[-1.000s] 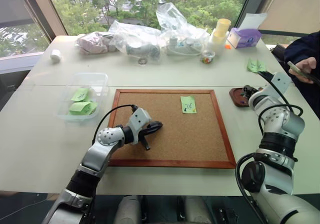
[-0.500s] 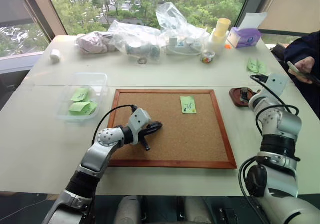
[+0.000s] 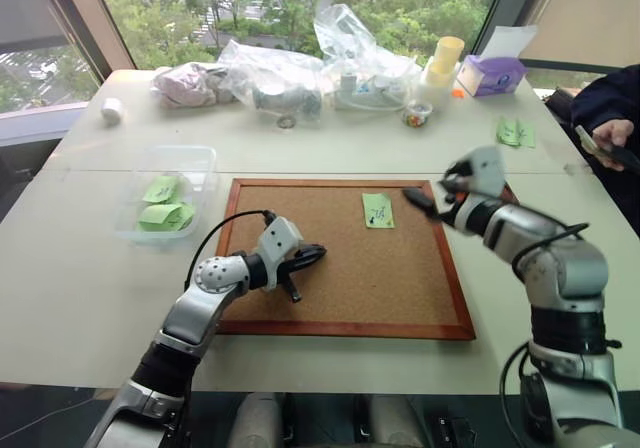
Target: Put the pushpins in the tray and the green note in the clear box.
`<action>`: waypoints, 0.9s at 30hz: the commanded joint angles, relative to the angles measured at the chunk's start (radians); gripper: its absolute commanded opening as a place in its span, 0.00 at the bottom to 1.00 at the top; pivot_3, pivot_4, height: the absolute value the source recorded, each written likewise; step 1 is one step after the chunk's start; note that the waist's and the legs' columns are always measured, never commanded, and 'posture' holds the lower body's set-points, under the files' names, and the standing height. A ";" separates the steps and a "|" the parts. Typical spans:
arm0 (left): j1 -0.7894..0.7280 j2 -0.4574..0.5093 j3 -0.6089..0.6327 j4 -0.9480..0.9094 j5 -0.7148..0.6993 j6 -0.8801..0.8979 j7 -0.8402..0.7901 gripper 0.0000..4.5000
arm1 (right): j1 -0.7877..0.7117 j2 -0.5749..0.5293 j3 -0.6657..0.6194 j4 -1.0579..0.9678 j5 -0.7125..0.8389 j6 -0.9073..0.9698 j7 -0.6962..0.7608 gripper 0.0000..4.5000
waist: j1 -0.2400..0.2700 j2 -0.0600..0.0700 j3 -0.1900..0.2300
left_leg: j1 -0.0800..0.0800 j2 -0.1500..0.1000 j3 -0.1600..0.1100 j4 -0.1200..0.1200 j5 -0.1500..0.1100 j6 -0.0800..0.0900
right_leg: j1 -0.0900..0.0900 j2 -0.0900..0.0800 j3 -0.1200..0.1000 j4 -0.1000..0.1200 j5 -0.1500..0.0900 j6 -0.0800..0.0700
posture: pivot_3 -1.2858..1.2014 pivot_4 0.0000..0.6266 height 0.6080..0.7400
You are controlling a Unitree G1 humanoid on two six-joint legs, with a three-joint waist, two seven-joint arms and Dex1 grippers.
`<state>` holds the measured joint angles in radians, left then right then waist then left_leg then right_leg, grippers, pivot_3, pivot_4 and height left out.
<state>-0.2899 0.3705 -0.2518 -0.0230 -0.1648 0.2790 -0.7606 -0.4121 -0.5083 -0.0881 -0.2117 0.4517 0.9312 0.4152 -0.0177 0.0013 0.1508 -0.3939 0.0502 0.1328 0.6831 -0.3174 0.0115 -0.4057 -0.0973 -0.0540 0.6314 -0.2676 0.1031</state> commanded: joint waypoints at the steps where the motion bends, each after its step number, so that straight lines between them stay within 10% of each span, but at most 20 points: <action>1: 0.030 0.016 -0.018 0.045 0.024 0.037 -0.005 0.00 | 0.012 -0.049 0.060 -0.037 -0.064 -0.085 0.041 0.81 | 0.000 0.000 0.000 | 0.000 0.000 0.000 0.000 -0.001 0.001 | 0.000 0.000 0.000 0.000 0.000 0.000 | 0.52 0.24 1.00; 4: 0.030 0.015 -0.017 0.046 0.023 0.038 -0.003 0.00 | 0.031 -0.060 0.112 -0.017 -0.110 -0.153 0.067 0.49 | 0.000 0.000 0.000 | 0.001 0.000 0.000 0.000 -0.001 0.001 | 0.000 0.000 0.000 0.000 0.000 0.000 | 0.52 0.24 1.00; 24: 0.039 0.014 -0.016 0.036 0.024 0.047 0.008 0.00 | 0.020 -0.004 0.176 0.117 -0.232 -0.304 0.106 0.49 | 0.001 0.000 0.000 | 0.001 0.000 0.000 0.000 0.001 -0.002 | 0.000 0.000 0.000 0.000 0.000 0.000 | 0.52 0.24 1.00; 27: 0.041 0.014 -0.017 0.037 0.024 0.046 0.009 0.00 | 0.015 0.000 0.177 0.115 -0.240 -0.313 0.111 0.20 | 0.001 0.000 0.000 | 0.001 0.000 0.000 0.000 0.002 -0.003 | 0.000 0.000 0.000 0.000 0.000 0.000 | 0.52 0.24 1.00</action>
<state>-0.2850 0.3705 -0.2517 -0.0269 -0.1647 0.2794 -0.7539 -0.3742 -0.5143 0.0934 -0.0831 0.2166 0.6374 0.5196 -0.0166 0.0011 0.1509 -0.3931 0.0502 0.1328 0.6832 -0.3158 0.0087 -0.4052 -0.0970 -0.0545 0.6316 -0.2677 0.1030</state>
